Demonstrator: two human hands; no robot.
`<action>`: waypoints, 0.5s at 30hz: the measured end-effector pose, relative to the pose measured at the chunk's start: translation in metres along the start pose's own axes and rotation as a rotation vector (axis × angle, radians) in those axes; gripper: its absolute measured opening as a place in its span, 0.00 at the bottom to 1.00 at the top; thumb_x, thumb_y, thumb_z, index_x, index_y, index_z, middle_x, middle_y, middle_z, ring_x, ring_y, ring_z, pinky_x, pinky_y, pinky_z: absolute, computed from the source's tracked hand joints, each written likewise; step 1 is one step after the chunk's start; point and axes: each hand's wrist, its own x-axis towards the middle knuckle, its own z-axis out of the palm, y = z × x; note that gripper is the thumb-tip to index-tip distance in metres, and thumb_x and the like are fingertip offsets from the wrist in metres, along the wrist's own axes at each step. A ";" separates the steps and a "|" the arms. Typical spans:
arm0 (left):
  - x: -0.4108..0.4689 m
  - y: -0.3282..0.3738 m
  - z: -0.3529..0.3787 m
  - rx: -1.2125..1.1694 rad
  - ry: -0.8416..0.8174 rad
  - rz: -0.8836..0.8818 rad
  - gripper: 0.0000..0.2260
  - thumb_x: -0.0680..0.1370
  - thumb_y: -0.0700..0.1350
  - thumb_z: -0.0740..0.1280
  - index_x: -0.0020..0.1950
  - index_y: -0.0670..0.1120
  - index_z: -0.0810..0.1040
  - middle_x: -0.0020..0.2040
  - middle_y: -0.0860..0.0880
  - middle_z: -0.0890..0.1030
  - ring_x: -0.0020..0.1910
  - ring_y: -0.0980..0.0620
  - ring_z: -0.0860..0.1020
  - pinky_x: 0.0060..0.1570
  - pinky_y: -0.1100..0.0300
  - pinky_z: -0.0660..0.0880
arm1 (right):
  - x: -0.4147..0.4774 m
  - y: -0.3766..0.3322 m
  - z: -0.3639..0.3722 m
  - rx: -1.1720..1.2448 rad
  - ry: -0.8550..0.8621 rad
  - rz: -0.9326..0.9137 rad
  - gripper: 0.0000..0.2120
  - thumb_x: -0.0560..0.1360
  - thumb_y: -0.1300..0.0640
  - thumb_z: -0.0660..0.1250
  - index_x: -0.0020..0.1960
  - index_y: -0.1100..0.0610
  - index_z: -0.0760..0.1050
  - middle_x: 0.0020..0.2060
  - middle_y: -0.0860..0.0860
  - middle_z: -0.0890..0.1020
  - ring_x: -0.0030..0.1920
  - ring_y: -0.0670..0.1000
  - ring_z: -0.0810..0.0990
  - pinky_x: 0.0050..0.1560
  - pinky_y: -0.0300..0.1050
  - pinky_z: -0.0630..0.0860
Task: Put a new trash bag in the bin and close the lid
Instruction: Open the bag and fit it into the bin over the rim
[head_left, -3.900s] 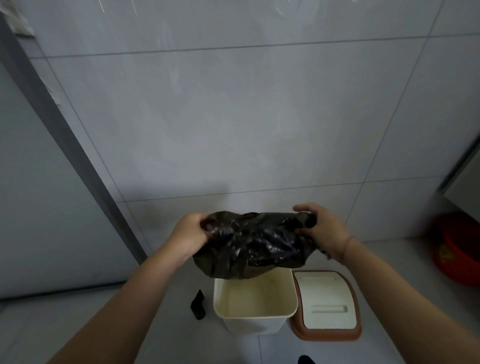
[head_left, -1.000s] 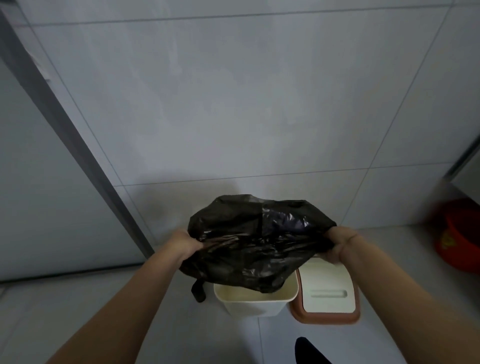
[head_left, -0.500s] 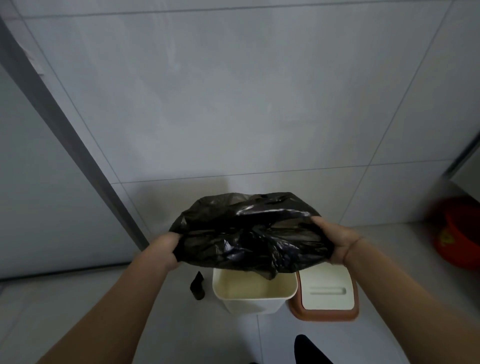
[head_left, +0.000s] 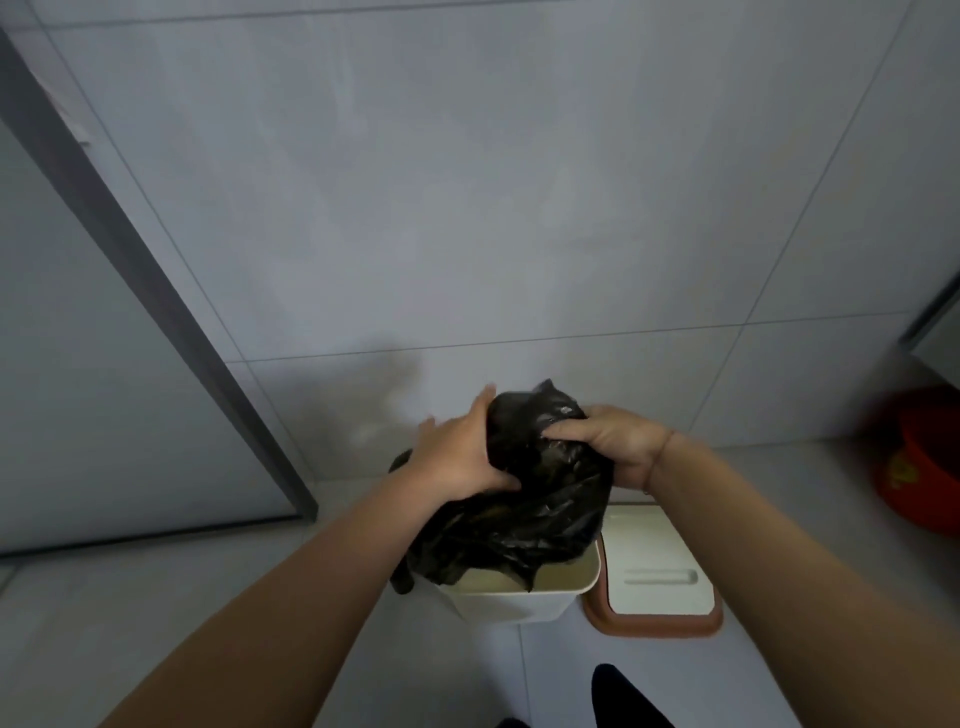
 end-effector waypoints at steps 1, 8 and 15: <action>0.003 -0.005 0.002 -0.030 0.043 -0.036 0.28 0.66 0.52 0.71 0.65 0.48 0.72 0.56 0.45 0.82 0.58 0.42 0.78 0.55 0.54 0.71 | -0.002 -0.001 0.000 -0.089 0.004 0.011 0.11 0.69 0.64 0.70 0.51 0.65 0.79 0.44 0.59 0.85 0.43 0.56 0.83 0.47 0.45 0.81; 0.014 -0.062 -0.008 -0.016 0.109 -0.474 0.06 0.75 0.42 0.62 0.41 0.40 0.76 0.36 0.44 0.75 0.39 0.43 0.76 0.35 0.57 0.69 | -0.003 0.035 -0.050 -1.001 0.643 0.235 0.14 0.72 0.63 0.61 0.53 0.64 0.79 0.55 0.63 0.81 0.55 0.60 0.79 0.56 0.47 0.74; 0.006 -0.060 0.012 -0.740 -0.048 -0.578 0.33 0.69 0.47 0.74 0.68 0.43 0.62 0.60 0.45 0.70 0.56 0.44 0.72 0.46 0.55 0.70 | -0.001 0.048 -0.036 -0.459 0.679 0.181 0.27 0.71 0.58 0.69 0.67 0.65 0.67 0.64 0.63 0.72 0.61 0.63 0.73 0.64 0.54 0.70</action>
